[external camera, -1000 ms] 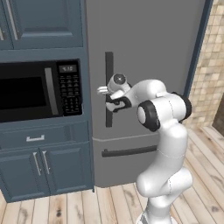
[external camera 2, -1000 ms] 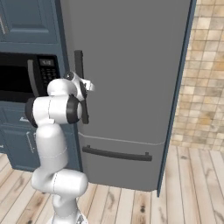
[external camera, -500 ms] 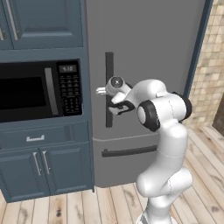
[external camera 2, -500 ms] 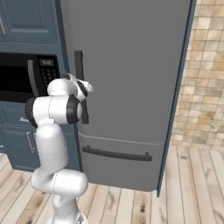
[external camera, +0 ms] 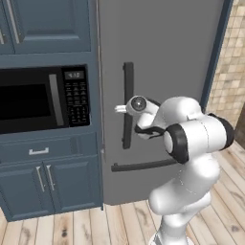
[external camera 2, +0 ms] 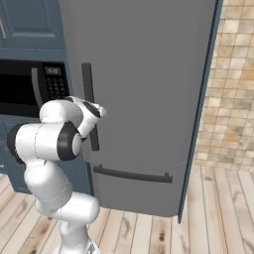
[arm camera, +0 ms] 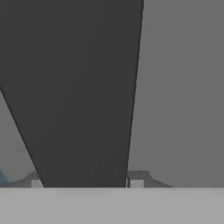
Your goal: Take the lemon wedge from the fridge and place it on the plate with fish on the dining counter.
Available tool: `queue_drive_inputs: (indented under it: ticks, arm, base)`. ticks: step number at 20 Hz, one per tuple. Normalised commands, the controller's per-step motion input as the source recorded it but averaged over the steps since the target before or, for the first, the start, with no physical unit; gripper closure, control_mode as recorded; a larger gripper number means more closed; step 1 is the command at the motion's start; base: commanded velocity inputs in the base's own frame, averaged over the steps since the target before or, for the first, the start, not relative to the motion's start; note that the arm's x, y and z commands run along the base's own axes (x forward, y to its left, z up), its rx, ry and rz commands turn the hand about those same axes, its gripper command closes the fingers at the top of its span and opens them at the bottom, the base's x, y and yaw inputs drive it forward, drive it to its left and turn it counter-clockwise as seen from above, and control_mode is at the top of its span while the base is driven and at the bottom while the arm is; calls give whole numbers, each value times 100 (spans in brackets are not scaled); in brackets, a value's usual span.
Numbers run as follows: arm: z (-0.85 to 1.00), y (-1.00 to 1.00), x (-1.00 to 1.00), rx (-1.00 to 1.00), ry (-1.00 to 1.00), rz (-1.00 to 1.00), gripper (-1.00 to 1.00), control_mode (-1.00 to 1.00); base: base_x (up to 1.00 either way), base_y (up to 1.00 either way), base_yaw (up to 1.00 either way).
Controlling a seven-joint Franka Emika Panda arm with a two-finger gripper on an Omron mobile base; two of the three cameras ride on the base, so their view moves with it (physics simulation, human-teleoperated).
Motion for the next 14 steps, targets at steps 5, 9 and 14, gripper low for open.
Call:
queue_drive_inputs:
  ticks: [5, 9, 14]
  arm:
    - [27, -84, -100, 9, -19, -24, 100, -100]
    - [48, -80, -100, 11, -16, -30, -100, -100]
    - [98, -9, -100, 9, -18, -39, -100, -100]
  base:
    - [0, 0, 0]
    - [0, 0, 0]
    - [0, 0, 0]
